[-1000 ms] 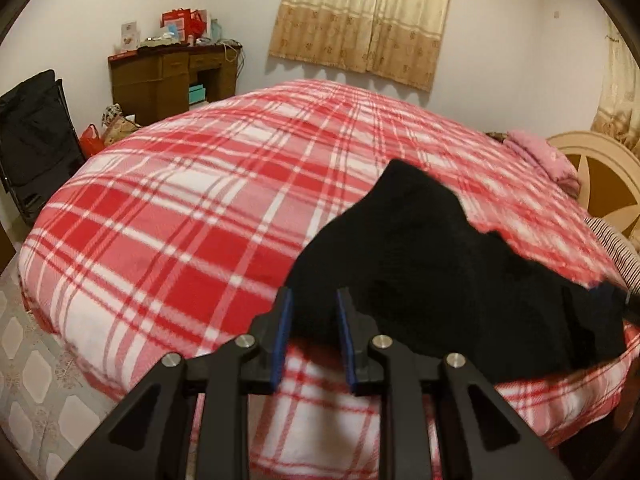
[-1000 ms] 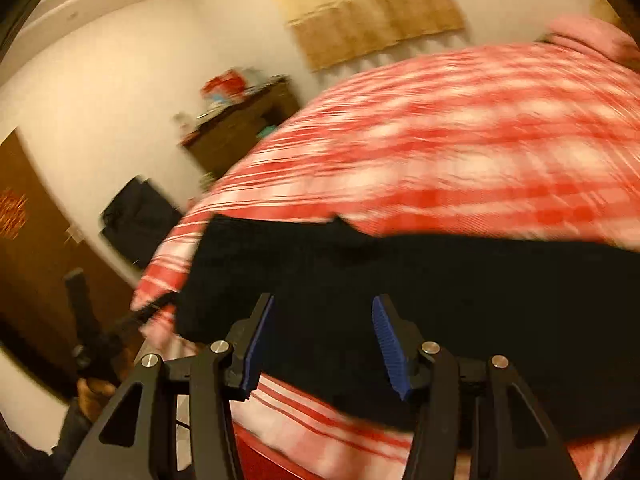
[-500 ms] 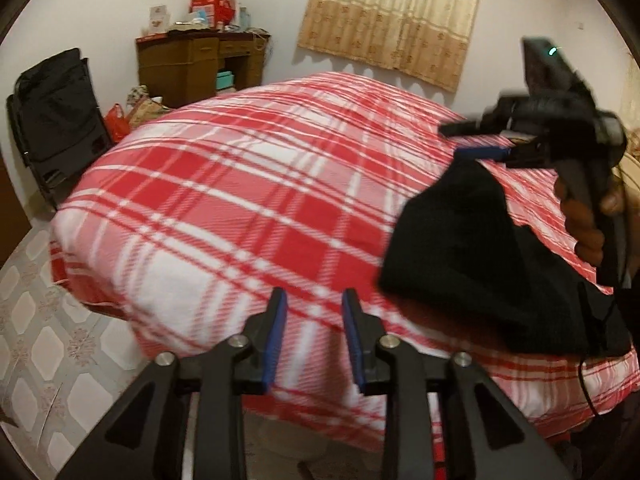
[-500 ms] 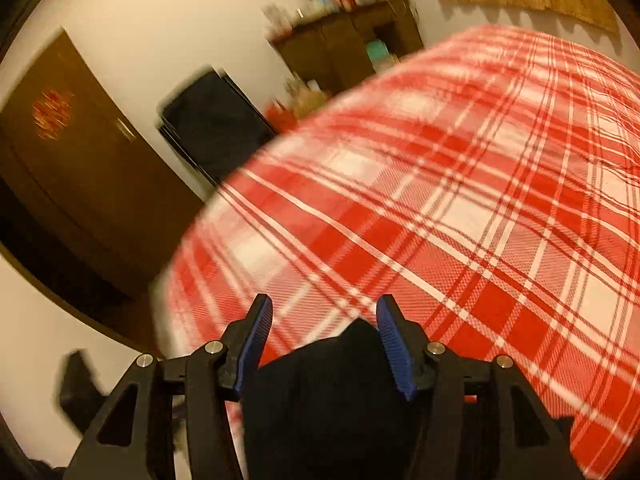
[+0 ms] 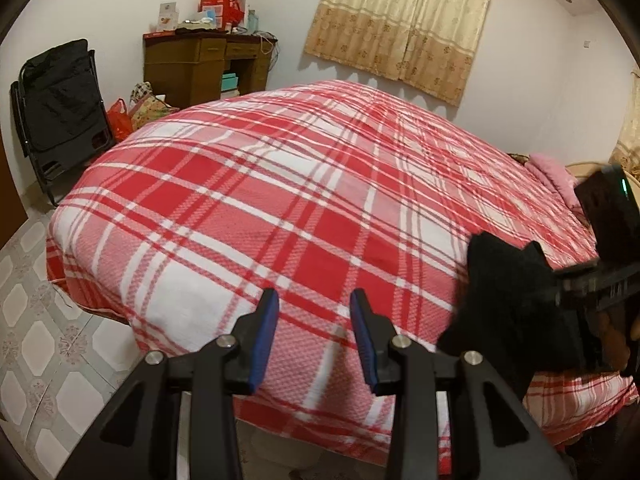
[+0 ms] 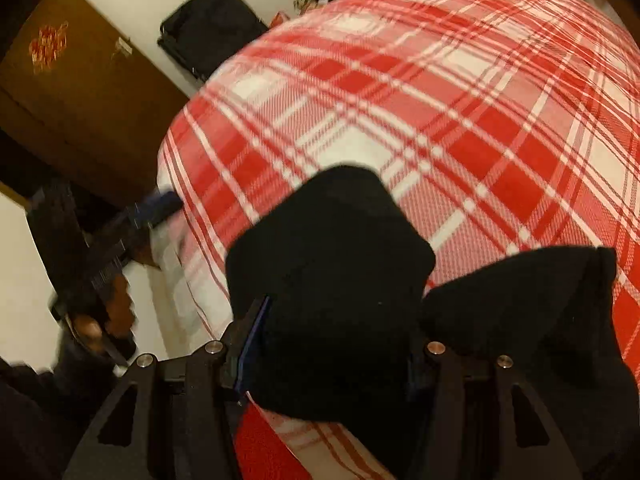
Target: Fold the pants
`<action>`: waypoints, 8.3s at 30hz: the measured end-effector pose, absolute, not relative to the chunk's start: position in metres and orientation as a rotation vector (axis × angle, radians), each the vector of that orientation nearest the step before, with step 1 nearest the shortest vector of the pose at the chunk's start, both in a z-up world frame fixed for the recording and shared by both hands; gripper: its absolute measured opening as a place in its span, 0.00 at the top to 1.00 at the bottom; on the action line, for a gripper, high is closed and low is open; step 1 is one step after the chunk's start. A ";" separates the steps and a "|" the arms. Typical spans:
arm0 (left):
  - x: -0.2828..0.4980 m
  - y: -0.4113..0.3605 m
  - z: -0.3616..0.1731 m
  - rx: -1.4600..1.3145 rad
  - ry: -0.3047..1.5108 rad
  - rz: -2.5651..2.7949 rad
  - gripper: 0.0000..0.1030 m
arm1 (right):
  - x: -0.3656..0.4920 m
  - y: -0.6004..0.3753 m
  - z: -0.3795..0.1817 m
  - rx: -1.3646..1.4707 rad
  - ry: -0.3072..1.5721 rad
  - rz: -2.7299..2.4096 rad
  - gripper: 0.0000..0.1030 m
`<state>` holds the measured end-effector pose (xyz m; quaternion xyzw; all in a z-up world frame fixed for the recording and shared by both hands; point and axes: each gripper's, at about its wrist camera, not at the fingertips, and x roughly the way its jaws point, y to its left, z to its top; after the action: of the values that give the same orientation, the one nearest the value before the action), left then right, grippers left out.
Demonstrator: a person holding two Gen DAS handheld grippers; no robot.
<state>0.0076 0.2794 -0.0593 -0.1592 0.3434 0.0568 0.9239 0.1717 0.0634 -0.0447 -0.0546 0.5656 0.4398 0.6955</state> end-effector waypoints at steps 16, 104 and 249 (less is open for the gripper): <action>-0.001 0.302 -0.059 -0.365 0.699 0.159 0.62 | 0.176 0.166 0.005 -0.398 0.985 1.214 0.81; 0.056 0.254 -0.058 -0.331 0.839 0.077 0.30 | 0.063 -0.049 -0.035 0.304 0.816 0.768 0.60; 0.027 0.025 -0.024 0.023 0.703 -0.347 0.31 | 0.056 -0.287 -0.034 0.063 0.911 0.091 0.56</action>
<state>0.0268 0.0249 -0.0235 0.0111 0.3426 -0.1689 0.9241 0.0559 -0.2865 -0.0342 0.0303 0.4396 0.0441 0.8966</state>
